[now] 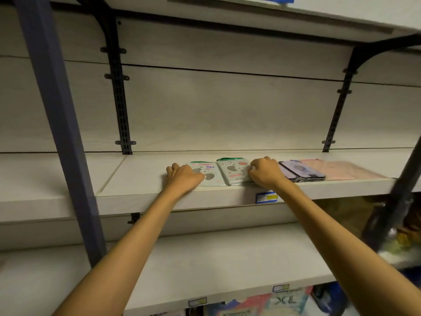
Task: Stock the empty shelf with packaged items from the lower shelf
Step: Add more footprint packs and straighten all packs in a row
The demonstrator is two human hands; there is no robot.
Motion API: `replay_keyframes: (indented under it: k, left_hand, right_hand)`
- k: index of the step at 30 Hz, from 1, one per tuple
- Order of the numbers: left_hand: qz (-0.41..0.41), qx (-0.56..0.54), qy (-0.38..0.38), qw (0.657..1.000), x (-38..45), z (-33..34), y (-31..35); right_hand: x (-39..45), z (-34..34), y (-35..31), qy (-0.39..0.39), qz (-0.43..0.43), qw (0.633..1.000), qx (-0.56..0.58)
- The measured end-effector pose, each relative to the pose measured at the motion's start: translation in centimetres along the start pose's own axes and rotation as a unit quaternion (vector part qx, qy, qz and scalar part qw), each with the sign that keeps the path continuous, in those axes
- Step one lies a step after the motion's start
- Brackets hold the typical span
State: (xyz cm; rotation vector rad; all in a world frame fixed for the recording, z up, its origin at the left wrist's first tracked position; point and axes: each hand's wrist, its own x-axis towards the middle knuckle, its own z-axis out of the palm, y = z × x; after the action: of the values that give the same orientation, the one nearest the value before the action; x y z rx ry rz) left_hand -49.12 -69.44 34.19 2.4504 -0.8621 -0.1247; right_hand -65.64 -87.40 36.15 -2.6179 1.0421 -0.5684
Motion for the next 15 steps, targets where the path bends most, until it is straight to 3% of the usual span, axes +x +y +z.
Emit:
replay_keyframes:
  k: [9,15]
  left_hand:
    - [0.088,0.108,0.04,0.989,-0.7,1.0,-0.2]
    - [0.093,0.124,0.075,0.985,-1.2,1.2,-0.1]
  right_hand:
    - [-0.6,0.8,0.4,0.034,-0.036,0.997,-0.061]
    - [-1.3,1.1,0.5,0.059,-0.033,0.996,-0.066]
